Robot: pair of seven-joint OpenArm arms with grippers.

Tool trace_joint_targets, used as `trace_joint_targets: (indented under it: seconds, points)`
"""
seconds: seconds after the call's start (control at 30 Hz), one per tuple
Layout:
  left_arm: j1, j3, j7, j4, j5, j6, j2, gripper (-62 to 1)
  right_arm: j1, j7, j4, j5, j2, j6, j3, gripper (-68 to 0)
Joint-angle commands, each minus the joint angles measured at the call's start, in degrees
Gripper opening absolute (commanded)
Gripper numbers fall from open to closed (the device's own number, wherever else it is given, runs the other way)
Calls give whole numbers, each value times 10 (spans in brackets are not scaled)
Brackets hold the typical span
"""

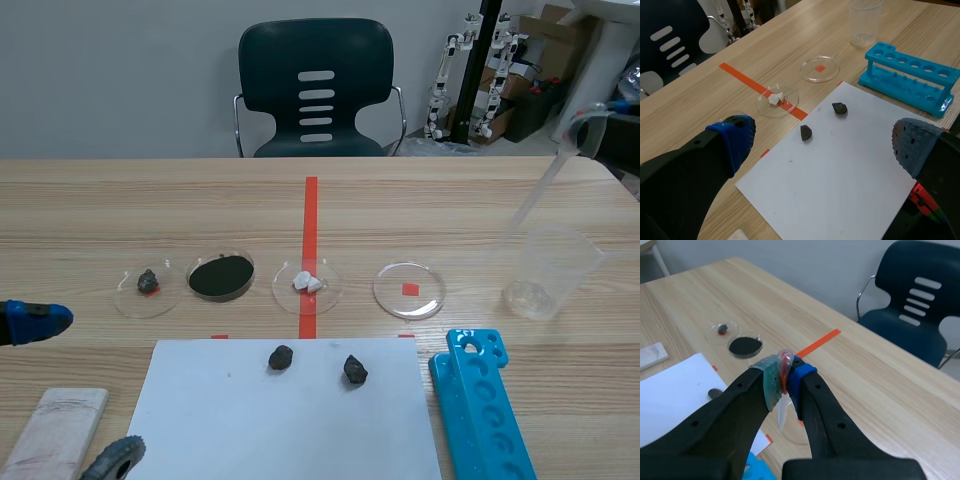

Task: Draw acid from the petri dish

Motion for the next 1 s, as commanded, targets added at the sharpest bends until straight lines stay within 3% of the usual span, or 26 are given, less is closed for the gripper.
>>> trace_joint_targets:
  seconds: [0.0, 0.17, 0.47, 0.8, 0.97]
  points:
    - [-2, 4, -8, 6, -6, 3, 4, -37, 24, 10, 5, 8, 7, -7, 9, -673]
    - [-2, 4, -8, 6, -6, 3, 4, -37, 53, 5, 5, -14, -14, -34, 7, -673]
    - [-2, 4, -9, 6, -6, 3, 4, -37, 100, -55, 5, -111, -137, -41, 7, -673]
    - [-2, 4, -9, 6, -6, 3, 4, -37, 158, -128, 3, -131, -219, -42, -15, -673]
    - [-2, 4, -9, 6, -6, 3, 4, -37, 198, -156, -11, -142, -251, -56, -46, -673]
